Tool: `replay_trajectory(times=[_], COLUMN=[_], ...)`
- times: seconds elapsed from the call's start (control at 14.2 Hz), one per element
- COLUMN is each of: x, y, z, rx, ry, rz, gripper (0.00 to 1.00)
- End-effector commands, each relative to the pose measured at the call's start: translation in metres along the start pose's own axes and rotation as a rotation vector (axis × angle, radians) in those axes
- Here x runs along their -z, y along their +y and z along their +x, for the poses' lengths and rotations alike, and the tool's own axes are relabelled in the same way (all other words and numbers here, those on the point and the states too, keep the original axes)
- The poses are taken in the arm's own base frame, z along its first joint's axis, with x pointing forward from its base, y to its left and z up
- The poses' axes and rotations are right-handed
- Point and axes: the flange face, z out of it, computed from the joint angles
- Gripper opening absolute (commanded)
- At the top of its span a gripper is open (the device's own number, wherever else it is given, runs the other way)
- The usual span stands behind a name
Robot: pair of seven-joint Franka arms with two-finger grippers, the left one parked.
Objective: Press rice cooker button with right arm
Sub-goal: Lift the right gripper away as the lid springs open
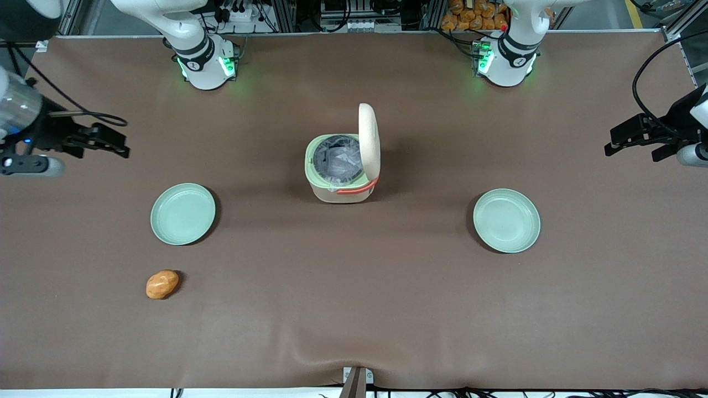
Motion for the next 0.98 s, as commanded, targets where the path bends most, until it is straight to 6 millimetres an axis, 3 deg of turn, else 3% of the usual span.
replay_trajectory(times=[0.0, 0.21, 0.91], x=[0.003, 0.003, 0.004], y=[0.032, 0.043, 0.049], z=[-0.008, -0.008, -0.008], rx=[-0.003, 0.006, 0.016], ry=[0.001, 0.001, 0.001], rz=[-0.014, -0.034, -0.062], gripper=[1.00, 1.00, 1.00])
